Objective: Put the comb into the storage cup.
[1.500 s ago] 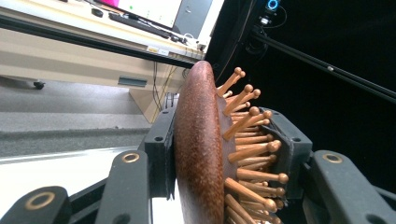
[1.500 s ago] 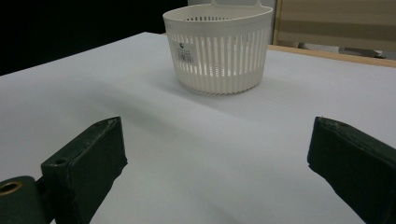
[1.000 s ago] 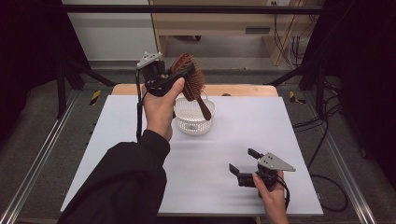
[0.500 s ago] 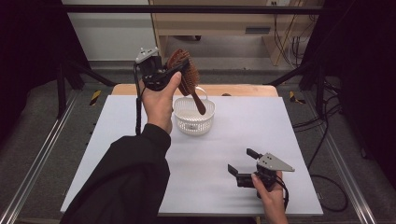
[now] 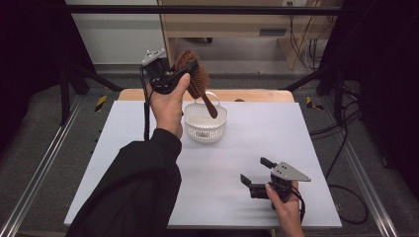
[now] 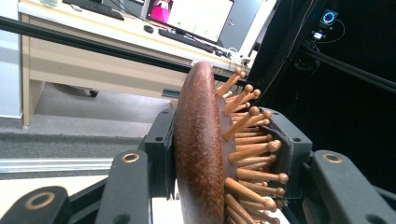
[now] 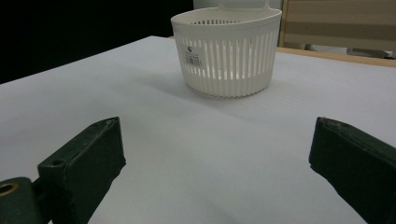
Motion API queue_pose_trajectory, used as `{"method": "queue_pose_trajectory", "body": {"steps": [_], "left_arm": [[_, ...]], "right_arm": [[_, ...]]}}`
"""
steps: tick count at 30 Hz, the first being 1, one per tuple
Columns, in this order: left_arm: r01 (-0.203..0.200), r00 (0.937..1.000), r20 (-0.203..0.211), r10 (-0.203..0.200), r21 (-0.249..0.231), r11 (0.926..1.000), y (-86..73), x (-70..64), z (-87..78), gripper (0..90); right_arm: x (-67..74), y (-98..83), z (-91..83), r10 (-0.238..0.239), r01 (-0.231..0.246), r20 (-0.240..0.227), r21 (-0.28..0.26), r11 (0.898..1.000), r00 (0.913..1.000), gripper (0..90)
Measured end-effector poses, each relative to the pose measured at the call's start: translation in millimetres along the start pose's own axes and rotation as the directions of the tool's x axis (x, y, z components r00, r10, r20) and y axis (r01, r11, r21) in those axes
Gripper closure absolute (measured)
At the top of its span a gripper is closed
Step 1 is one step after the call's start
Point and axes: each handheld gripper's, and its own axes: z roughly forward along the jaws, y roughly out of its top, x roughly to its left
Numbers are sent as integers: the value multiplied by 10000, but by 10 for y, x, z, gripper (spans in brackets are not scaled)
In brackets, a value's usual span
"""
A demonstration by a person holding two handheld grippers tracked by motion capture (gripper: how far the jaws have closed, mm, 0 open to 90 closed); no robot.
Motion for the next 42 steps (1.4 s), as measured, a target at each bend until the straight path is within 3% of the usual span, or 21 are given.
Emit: {"method": "queue_pose_trajectory", "body": {"steps": [10,29,32,37,42], "left_arm": [[74,10000,17,-74,10,10000,-64,3,104,510],[-437,9985,-327,438,60,9990,-399,23,470,510],[-645,9973,-333,648,89,9979,-453,39,530,510],[-1396,9887,-514,1405,218,9900,-564,-10,582,510],[-1465,9881,-445,1475,257,9889,-651,-54,605,511]], "right_arm": [[-4,-7,6,12,-12,-13,26,10000,10000,36],[4,-16,26,36,-36,-36,9,10000,10000,42],[-3,-18,20,-60,60,89,14,10000,9999,42],[-17,-17,22,-160,160,161,-5,9999,9997,42],[-18,-18,4,-149,150,132,-56,9999,9998,42]]}}
